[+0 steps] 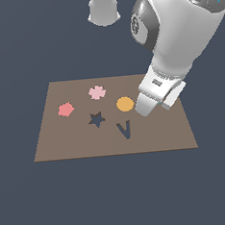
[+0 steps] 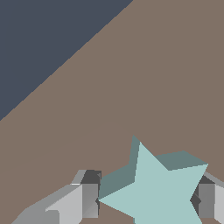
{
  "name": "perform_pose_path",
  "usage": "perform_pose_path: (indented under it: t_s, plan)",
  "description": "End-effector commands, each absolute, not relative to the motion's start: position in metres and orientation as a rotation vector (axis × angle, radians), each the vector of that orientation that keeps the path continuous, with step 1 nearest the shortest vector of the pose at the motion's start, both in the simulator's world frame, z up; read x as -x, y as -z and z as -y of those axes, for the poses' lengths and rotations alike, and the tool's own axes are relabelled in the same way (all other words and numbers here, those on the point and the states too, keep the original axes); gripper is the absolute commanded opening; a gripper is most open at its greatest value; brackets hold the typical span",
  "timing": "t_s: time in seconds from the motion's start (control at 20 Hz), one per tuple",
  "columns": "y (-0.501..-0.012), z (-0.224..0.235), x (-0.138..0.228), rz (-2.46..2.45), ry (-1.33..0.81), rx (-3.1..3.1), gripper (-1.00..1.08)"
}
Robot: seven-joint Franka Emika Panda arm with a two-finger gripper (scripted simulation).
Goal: Insert a designated object into the corresponding slot on a board.
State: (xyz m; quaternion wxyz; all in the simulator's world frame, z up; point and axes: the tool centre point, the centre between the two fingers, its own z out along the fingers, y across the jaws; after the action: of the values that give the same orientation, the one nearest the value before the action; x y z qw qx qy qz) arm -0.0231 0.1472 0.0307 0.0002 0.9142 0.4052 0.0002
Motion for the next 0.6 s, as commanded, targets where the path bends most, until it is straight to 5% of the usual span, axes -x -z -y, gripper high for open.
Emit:
perform_pose_path:
  t_s: [0.0,0.55]
  plan:
    - [-0.031,-0.147,0.023,-1.274,0.000,-2.871,-1.00]
    - [-0.032,-0.124,0.022,-1.321,0.000,-2.850,-1.00]
